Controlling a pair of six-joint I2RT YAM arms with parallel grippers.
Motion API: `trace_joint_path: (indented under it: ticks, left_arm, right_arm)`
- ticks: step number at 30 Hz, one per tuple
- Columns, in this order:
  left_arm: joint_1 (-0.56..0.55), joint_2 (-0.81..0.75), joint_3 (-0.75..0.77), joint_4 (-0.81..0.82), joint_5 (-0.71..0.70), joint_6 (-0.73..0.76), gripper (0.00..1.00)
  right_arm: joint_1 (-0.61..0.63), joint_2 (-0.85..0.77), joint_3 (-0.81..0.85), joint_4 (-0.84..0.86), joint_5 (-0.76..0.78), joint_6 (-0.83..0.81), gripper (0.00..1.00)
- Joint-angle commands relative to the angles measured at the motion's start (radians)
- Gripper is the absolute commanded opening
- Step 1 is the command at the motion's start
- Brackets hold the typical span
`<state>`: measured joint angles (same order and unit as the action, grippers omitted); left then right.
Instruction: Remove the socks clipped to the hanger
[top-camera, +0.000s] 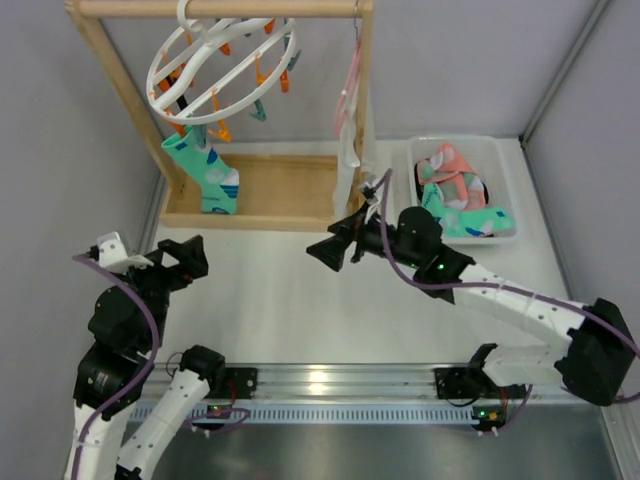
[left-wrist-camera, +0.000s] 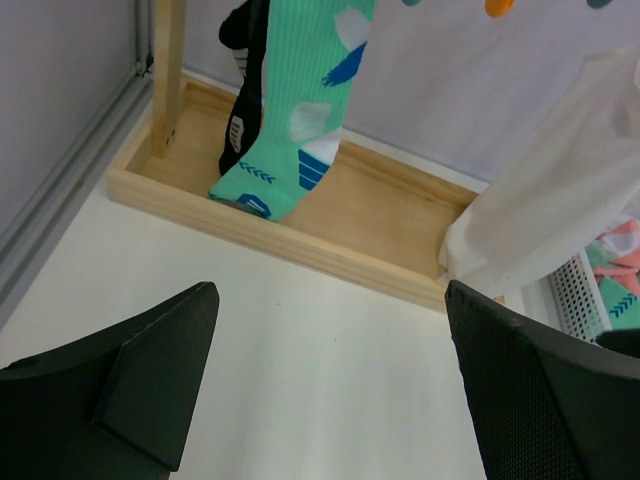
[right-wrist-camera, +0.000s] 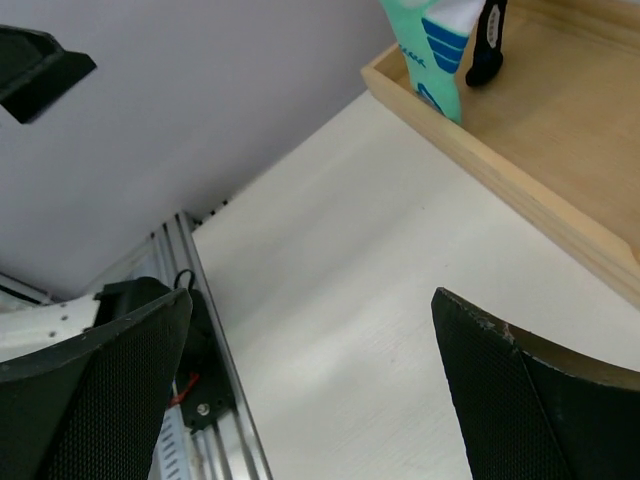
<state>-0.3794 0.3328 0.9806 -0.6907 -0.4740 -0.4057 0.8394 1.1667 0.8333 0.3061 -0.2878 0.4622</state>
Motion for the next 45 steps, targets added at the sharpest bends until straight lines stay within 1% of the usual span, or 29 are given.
trace_joint_path:
  ticks: [1,2,3,5,6,7,8,9,11,12,14,17,19,21,23,24,26,29,30,33,34,36,37,38,39,40,43,44,45]
  left_arm:
    - [0.002,0.035,-0.028,0.000,0.081,-0.001,0.99]
    - [0.002,0.034,-0.034,0.000,0.084,0.004,0.98]
    - [0.002,0.025,-0.042,0.002,0.077,0.004,0.99]
    - [0.002,0.009,-0.069,0.003,0.064,0.010,0.98]
    - [0.002,-0.004,-0.079,0.003,0.054,0.008,0.99]
    - [0.002,-0.014,-0.095,0.003,0.046,0.008,0.99]
    - [0.002,-0.021,-0.106,0.003,0.043,0.008,0.99]
    - [0.002,-0.038,-0.115,0.003,0.038,0.007,0.99]
    - [0.002,-0.051,-0.149,0.005,0.032,0.010,0.99]
    - [0.002,-0.057,-0.158,0.005,0.026,0.010,0.98]
    - [0.002,-0.057,-0.165,0.005,0.023,0.024,0.99]
    - [0.002,-0.069,-0.169,0.005,0.043,0.016,0.98]
    - [0.004,-0.075,-0.174,0.005,0.061,0.010,0.99]
    - [0.004,-0.087,-0.180,0.005,0.077,0.004,0.98]
    - [0.004,-0.092,-0.181,0.005,0.078,0.002,0.98]
    - [0.004,-0.098,-0.181,0.006,0.084,0.002,0.99]
    - [0.004,-0.104,-0.183,0.005,0.089,0.002,0.98]
    - [0.004,-0.109,-0.184,0.005,0.100,0.002,0.99]
    - [0.004,-0.112,-0.184,0.008,0.101,0.002,0.99]
    - [0.004,-0.112,-0.188,0.011,0.109,0.002,0.99]
    - [0.004,-0.112,-0.191,0.011,0.112,0.004,0.98]
    - [0.004,-0.112,-0.195,0.016,0.117,0.005,0.98]
    - [0.004,-0.112,-0.195,0.017,0.120,0.005,0.98]
    - [0.004,-0.112,-0.197,0.017,0.120,0.005,0.98]
    - [0.004,-0.112,-0.197,0.017,0.120,0.005,0.98]
    - [0.004,-0.113,-0.198,0.016,0.120,0.005,0.98]
    - [0.004,-0.120,-0.200,0.019,0.117,0.004,0.99]
    - [0.002,-0.120,-0.200,0.017,0.117,0.004,0.98]
    - [0.004,-0.120,-0.200,0.019,0.115,0.004,0.99]
  right_arm:
    - [0.064,0.134,0.111,0.113,0.067,-0.097,0.99]
    - [0.078,0.177,0.133,0.119,0.068,-0.109,0.99]
    - [0.081,0.267,0.191,0.120,0.068,-0.114,0.99]
    - [0.087,0.364,0.262,0.116,0.061,-0.134,0.99]
    - [0.089,0.455,0.338,0.116,0.056,-0.146,1.00]
    - [0.087,0.503,0.380,0.116,0.047,-0.157,0.99]
    - [0.087,0.596,0.423,0.111,0.045,-0.187,0.99]
    - [0.087,0.643,0.508,0.113,0.047,-0.197,0.99]
    - [0.083,0.732,0.588,0.120,0.050,-0.218,1.00]
    - [0.078,0.813,0.662,0.126,0.041,-0.220,0.99]
    - [0.061,0.882,0.720,0.174,0.006,-0.208,1.00]
    - [0.040,1.052,0.876,0.223,-0.023,-0.182,0.99]
    - [0.030,1.119,0.949,0.235,-0.034,-0.171,1.00]
    - [0.024,1.219,1.056,0.254,-0.037,-0.149,0.99]
    - [0.021,1.284,1.131,0.251,-0.024,-0.148,0.99]
    - [0.021,1.344,1.202,0.254,-0.016,-0.145,0.99]
    - [0.017,1.396,1.271,0.255,-0.008,-0.122,0.99]
    - [0.010,1.484,1.383,0.283,-0.007,-0.106,0.95]
    - [0.010,1.523,1.441,0.289,-0.008,-0.106,0.92]
    - [0.010,1.576,1.506,0.341,-0.031,-0.108,0.72]
    - [0.009,1.582,1.509,0.361,-0.034,-0.102,0.62]
    - [0.013,1.588,1.508,0.415,-0.047,-0.108,0.49]
    - [0.015,1.588,1.506,0.424,-0.056,-0.118,0.33]
    - [0.018,1.587,1.504,0.441,-0.060,-0.122,0.21]
    - [0.021,1.579,1.494,0.452,-0.063,-0.125,0.06]
    - [0.024,1.570,1.480,0.461,-0.057,-0.122,0.00]
    - [0.035,1.513,1.397,0.527,-0.066,-0.122,0.01]
    - [0.039,1.471,1.370,0.544,-0.073,-0.119,0.01]
    - [0.043,1.444,1.310,0.577,-0.080,-0.119,0.00]
